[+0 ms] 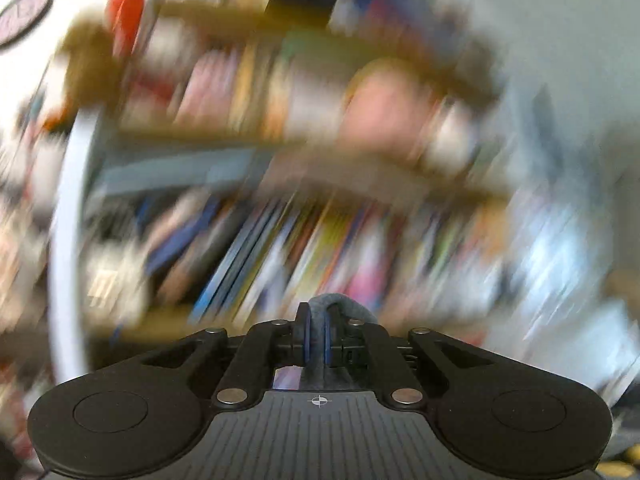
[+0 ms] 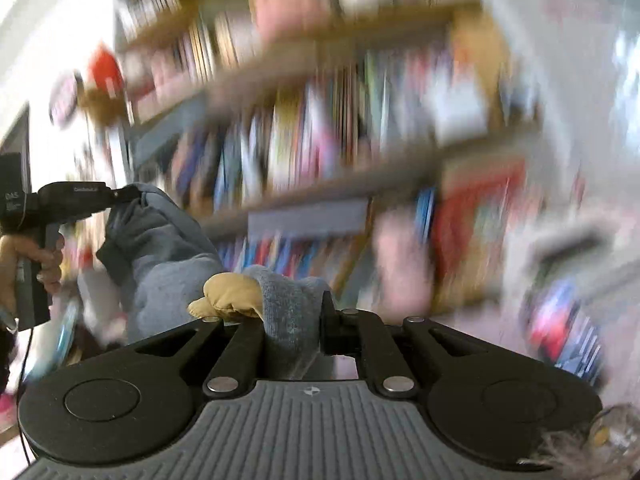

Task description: Fold clothes

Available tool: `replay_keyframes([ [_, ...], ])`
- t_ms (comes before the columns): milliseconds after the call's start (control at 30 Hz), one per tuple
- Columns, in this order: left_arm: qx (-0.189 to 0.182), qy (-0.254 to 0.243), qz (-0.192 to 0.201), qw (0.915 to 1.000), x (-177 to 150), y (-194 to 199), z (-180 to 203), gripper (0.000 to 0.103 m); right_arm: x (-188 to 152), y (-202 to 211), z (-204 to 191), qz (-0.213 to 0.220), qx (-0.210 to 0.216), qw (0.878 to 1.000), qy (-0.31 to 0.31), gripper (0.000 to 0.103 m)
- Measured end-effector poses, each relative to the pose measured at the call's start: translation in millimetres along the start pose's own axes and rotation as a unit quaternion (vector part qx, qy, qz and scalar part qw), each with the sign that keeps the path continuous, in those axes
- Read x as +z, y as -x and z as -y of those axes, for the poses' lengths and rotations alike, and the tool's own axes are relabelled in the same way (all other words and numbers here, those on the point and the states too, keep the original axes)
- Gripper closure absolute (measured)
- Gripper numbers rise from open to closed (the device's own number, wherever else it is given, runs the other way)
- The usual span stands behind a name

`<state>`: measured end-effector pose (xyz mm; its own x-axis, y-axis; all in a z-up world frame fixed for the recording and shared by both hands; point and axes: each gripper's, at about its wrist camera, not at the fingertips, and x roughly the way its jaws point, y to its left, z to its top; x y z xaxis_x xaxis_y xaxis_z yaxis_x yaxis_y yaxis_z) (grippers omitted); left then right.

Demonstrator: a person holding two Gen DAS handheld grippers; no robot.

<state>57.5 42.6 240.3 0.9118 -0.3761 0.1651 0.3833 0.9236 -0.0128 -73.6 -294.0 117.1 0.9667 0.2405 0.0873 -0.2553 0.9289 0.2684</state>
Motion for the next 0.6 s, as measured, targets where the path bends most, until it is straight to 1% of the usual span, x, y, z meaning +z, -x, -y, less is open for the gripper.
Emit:
replay_keyframes([
  [33,-0.023,0.006,0.037,0.9990,11,12,3,0.097,5,7,2,0.000,0.023,1.000,0.000,0.098],
  [67,-0.027,0.012,0.047,0.9984,13,21,2,0.096,8,12,4,-0.009,0.053,0.999,-0.002,0.097],
  [100,-0.031,0.017,0.057,0.9978,15,30,0,0.096,7,11,7,-0.042,0.089,0.995,-0.018,0.097],
  [133,-0.025,0.027,0.033,0.9988,8,33,-8,0.096,-2,6,8,-0.085,0.122,0.988,-0.041,0.097],
  [167,-0.018,0.036,0.009,0.9991,2,35,-17,0.096,-12,1,8,-0.129,0.153,0.978,-0.065,0.097],
  [200,0.004,0.043,-0.031,0.9986,-15,34,-29,0.096,-23,-5,7,-0.172,0.184,0.964,-0.089,0.097],
  [233,0.026,0.050,-0.071,0.9958,-31,33,-42,0.096,-40,-12,3,-0.218,0.212,0.946,-0.111,0.097],
  [267,0.049,0.056,-0.112,0.9909,-48,32,-54,0.096,-57,-20,-6,-0.262,0.229,0.929,-0.123,0.097],
  [300,0.071,0.063,-0.152,0.9838,-65,31,-67,0.096,-75,-28,-15,-0.303,0.243,0.912,-0.132,0.097],
  [333,0.103,0.060,-0.175,0.9773,-83,33,-79,0.101,-92,-35,-27,-0.339,0.255,0.895,-0.137,0.097],
  [367,0.134,0.056,-0.198,0.9694,-101,35,-92,0.103,-106,-44,-38,-0.367,0.264,0.881,-0.140,0.097],
  [400,0.159,0.050,-0.206,0.9641,-111,37,-105,0.103,-119,-52,-49,-0.391,0.273,0.867,-0.143,0.097],
  [433,0.178,0.054,-0.211,0.9597,-119,41,-118,0.103,-131,-61,-60,-0.414,0.281,0.853,-0.147,0.097],
  [467,0.191,0.066,-0.215,0.9555,-126,43,-133,0.103,-141,-70,-70,-0.429,0.289,0.843,-0.149,0.097],
  [567,0.228,0.079,-0.237,0.9411,-138,48,-162,0.103,-157,-98,-93,-0.460,0.294,0.823,-0.161,0.097],
  [600,0.227,0.082,-0.238,0.9408,-139,53,-166,0.103,-159,-105,-102,-0.465,0.295,0.819,-0.158,0.097],
])
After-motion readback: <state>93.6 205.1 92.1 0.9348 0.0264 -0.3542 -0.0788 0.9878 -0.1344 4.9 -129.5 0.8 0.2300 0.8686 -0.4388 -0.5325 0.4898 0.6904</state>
